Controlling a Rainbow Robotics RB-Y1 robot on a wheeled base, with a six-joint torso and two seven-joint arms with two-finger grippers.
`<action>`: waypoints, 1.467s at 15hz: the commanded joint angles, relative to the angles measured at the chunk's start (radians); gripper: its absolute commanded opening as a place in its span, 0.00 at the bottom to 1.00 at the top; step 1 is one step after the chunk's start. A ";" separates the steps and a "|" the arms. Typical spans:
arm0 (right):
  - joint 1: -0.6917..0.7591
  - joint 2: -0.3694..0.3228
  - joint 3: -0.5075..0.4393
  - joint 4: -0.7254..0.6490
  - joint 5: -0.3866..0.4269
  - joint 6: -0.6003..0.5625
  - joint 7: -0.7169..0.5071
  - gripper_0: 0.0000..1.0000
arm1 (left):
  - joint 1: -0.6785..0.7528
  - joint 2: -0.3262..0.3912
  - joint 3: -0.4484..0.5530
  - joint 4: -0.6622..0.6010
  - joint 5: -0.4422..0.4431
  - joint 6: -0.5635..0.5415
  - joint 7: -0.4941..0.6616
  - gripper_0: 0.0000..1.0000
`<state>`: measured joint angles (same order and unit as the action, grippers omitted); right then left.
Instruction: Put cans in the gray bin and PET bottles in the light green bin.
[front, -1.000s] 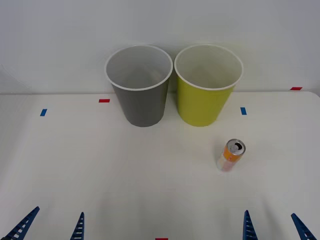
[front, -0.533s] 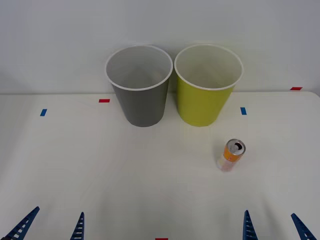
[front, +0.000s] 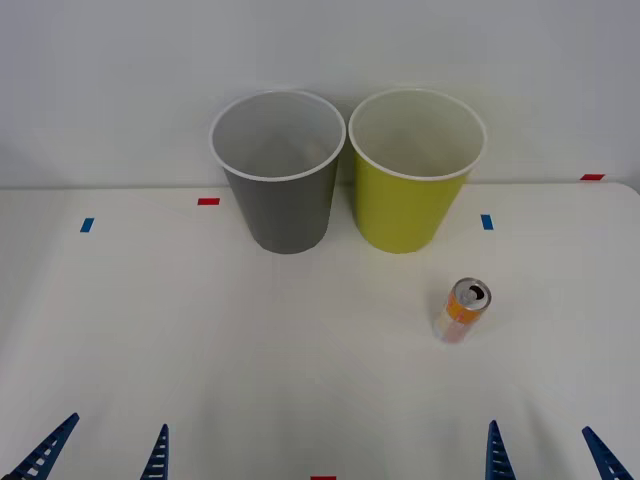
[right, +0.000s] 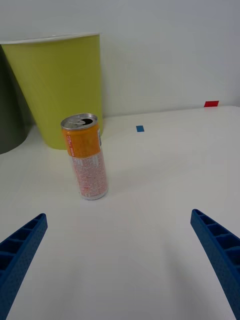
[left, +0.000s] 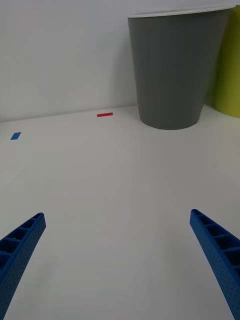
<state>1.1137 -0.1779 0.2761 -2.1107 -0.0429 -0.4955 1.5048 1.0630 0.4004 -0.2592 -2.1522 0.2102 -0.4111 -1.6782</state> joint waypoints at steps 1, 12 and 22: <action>0.000 0.000 0.000 0.000 0.000 0.000 0.000 1.00 | 0.000 0.000 0.000 0.000 0.000 0.000 0.000 1.00; -0.078 -0.025 0.011 0.075 0.005 -0.058 0.048 1.00 | 0.000 0.000 0.000 0.000 0.000 0.000 0.000 1.00; -0.391 0.035 -0.021 0.321 0.018 -0.123 0.132 1.00 | 0.000 0.000 0.000 0.000 0.000 0.000 0.000 1.00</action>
<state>0.7365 -0.1469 0.2601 -1.7904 -0.0265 -0.6394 1.6290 1.0630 0.4004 -0.2592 -2.1523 0.2102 -0.4111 -1.6782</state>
